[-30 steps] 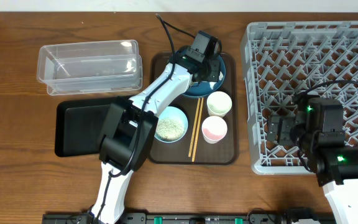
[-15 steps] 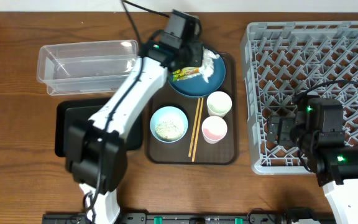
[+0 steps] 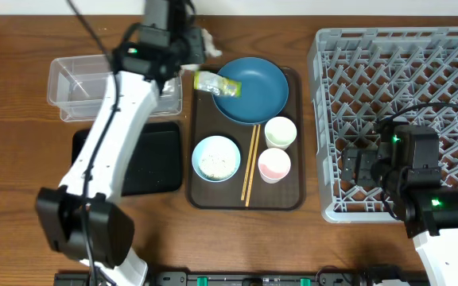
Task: Sort waste into correct bins and load items into the dishwasher rack
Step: 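Grasp the tissue with the left gripper and carry it to the clear bin, then reach the left gripper back to the plate and grasp the yellow wrapper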
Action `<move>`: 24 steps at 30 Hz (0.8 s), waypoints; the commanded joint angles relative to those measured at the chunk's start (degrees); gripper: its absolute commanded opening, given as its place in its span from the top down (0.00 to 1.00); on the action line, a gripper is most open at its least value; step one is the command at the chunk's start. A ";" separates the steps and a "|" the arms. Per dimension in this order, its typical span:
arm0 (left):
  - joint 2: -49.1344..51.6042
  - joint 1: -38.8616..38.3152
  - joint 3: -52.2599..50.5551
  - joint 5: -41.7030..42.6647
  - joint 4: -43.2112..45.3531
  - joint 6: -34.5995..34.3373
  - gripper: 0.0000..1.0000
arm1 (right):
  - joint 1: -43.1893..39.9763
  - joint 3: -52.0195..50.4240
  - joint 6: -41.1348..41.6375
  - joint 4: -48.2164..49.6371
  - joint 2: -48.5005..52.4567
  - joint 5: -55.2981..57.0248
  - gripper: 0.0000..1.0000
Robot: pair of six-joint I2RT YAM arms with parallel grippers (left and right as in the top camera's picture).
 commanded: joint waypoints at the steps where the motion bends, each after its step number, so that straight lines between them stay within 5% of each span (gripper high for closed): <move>1: -1.20 2.34 0.92 -0.72 -1.14 0.81 0.94 | -0.52 1.18 -0.85 -0.09 0.02 -0.02 0.01; 19: -0.81 13.97 -0.72 -0.72 -5.27 0.79 0.94 | -0.52 1.18 -0.85 0.00 0.02 -0.02 0.01; 24: -0.09 13.94 -1.20 -0.70 -7.39 0.79 0.76 | -0.52 1.18 -0.85 -0.02 0.02 -0.02 0.01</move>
